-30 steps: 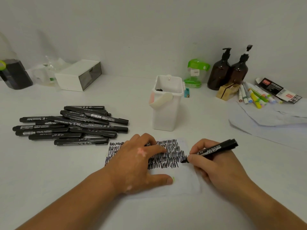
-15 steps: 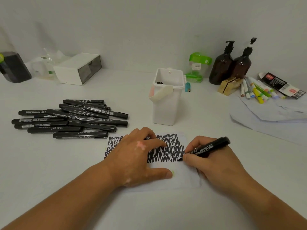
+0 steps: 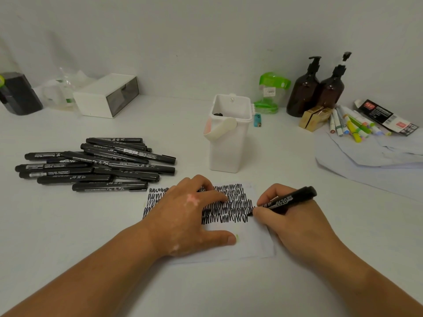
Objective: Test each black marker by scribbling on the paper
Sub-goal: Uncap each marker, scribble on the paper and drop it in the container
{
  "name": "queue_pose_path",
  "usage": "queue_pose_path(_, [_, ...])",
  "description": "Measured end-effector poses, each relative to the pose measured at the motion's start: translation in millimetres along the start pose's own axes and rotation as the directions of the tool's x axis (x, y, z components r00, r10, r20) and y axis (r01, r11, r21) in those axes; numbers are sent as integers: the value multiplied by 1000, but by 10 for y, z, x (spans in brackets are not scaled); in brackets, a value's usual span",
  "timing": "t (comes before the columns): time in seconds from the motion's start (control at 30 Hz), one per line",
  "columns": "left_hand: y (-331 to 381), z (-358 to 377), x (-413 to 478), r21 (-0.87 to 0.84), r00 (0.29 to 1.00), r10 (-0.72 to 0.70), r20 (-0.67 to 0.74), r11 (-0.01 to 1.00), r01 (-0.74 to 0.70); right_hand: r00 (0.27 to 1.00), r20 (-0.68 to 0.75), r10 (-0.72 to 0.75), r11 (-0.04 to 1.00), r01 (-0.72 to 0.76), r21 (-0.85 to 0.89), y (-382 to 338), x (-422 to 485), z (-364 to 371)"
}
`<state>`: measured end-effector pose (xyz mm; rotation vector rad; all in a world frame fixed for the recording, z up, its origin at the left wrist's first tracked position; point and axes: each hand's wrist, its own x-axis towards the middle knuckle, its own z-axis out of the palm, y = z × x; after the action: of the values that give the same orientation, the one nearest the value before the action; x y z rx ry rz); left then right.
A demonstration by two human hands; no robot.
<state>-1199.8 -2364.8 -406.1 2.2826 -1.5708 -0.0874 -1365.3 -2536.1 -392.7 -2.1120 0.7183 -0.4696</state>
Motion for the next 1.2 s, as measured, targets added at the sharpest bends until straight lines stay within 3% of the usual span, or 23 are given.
queue_pose_path(0.47, [24, -37, -8, -3, 999, -21, 29, 1000, 21, 999, -32, -3, 1000, 2, -25, -21, 4, 5])
queue_pose_path(0.67, [53, -55, -15, -3, 998, -44, 48, 999, 44, 1000, 23, -9, 1000, 9, 6, -37, -17, -7])
queue_pose_path(0.73, [63, -70, -20, -7, 997, -50, 55, 999, 50, 1000, -17, 7, 996, -6, 91, -18, -11, -30])
queue_pose_path(0.83, [86, -107, -21, -148, 997, -75, -13, 986, 72, 992, -20, 121, 891, -100, 443, -3, 20, -74])
queue_pose_path(0.97, [69, -205, 3, -570, 973, -229, -42, 805, 164, 994, -11, 113, 781, -82, 620, 0, 54, -131])
queue_pose_path(1.1, [80, -202, 15, -741, 957, -281, -69, 657, 139, 999, -2, 36, 808, -27, 589, 16, 66, -155])
queue_pose_path(1.2, [76, -184, 35, -811, 947, -320, -10, 557, 180, 1000, 25, -14, 746, -7, 665, 4, 60, -173])
